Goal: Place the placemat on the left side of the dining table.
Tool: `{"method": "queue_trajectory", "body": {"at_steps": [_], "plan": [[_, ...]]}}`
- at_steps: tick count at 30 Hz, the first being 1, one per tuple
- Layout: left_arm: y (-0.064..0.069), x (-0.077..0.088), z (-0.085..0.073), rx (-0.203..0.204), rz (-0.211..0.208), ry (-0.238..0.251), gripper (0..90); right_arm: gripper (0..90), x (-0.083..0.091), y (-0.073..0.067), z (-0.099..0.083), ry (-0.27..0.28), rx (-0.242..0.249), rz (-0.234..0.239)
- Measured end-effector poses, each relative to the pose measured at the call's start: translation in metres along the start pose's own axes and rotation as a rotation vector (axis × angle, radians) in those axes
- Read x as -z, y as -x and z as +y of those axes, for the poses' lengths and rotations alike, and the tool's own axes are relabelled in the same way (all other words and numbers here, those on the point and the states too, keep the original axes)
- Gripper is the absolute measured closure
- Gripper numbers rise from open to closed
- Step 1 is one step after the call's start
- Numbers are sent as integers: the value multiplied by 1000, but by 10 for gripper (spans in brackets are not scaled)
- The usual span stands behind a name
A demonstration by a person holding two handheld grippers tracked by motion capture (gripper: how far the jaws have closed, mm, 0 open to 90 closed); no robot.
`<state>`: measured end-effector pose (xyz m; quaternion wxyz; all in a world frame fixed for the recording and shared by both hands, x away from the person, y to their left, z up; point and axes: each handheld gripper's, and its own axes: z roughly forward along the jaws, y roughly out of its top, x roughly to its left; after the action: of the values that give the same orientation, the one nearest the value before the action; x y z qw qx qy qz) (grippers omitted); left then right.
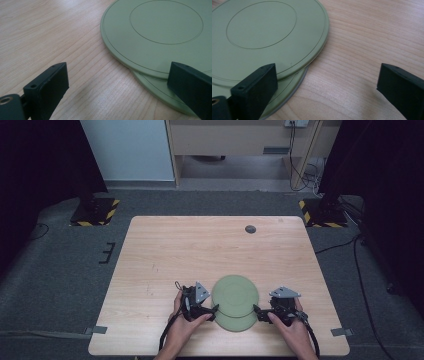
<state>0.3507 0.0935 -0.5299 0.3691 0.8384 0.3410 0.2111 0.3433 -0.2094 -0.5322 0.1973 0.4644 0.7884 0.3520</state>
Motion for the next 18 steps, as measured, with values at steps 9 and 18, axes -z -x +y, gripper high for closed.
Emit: {"method": "queue_trajectory", "body": {"at_steps": [9, 18], "plan": [[-1, -2, 2, -9, 10, -4, 20, 12, -3, 2, 0, 11, 5, -7], [-2, -2, 3, -10, 4, -5, 27, 43, 1, 1, -1, 14, 7, -11]]}}
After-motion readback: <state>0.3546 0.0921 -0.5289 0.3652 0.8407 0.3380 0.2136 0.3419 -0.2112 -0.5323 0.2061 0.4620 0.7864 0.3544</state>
